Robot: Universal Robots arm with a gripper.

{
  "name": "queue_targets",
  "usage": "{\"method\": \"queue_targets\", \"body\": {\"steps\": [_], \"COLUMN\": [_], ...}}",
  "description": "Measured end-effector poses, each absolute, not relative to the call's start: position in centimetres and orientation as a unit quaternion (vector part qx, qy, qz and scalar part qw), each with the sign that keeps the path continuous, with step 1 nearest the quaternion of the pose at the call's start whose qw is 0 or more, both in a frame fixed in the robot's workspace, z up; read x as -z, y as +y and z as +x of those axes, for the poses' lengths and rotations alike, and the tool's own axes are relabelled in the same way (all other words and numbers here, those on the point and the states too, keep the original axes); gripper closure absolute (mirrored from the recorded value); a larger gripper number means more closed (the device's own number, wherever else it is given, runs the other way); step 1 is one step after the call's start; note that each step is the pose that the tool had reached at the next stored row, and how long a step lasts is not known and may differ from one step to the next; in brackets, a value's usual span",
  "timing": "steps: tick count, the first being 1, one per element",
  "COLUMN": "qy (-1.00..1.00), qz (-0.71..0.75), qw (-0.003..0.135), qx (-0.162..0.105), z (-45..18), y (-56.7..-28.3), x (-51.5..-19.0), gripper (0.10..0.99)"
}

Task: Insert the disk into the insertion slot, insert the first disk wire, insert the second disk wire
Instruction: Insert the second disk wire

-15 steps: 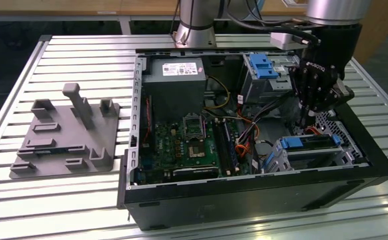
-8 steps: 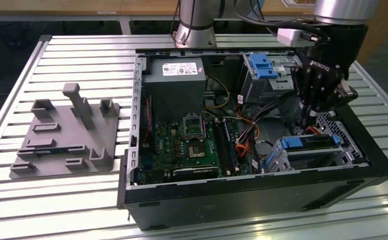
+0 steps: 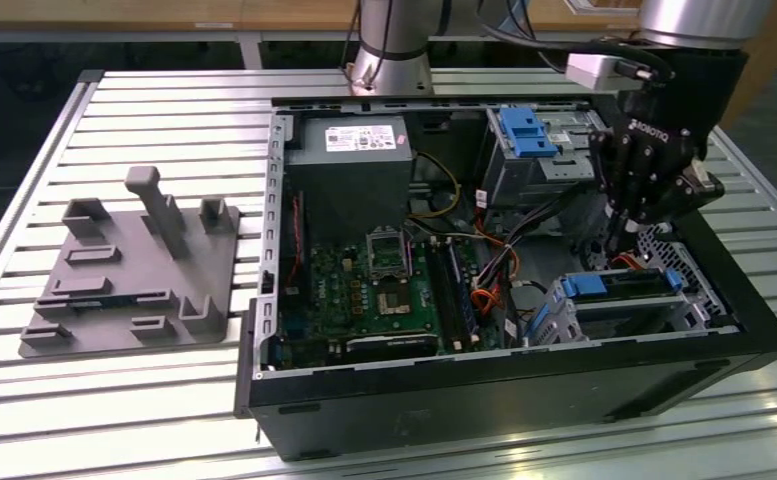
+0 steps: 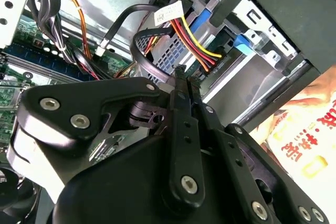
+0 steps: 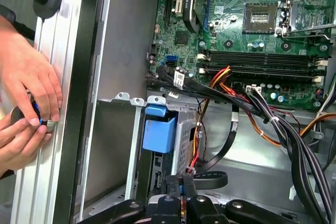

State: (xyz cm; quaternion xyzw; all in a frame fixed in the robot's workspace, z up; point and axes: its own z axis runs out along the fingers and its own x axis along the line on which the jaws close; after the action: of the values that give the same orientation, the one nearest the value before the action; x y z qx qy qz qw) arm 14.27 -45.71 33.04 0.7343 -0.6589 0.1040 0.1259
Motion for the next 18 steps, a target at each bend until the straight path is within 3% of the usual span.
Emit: {"method": "queue_targets", "body": {"steps": [10,18], "qy": [-0.669,-0.674], "qz": [0.726,0.731], "qw": [0.126,0.088], "qx": [-0.098,-0.063], "z": [14.62,14.63], "y": [-45.72,-45.95], "x": [-33.19,-33.29], "gripper": [0.941,0.941]}}
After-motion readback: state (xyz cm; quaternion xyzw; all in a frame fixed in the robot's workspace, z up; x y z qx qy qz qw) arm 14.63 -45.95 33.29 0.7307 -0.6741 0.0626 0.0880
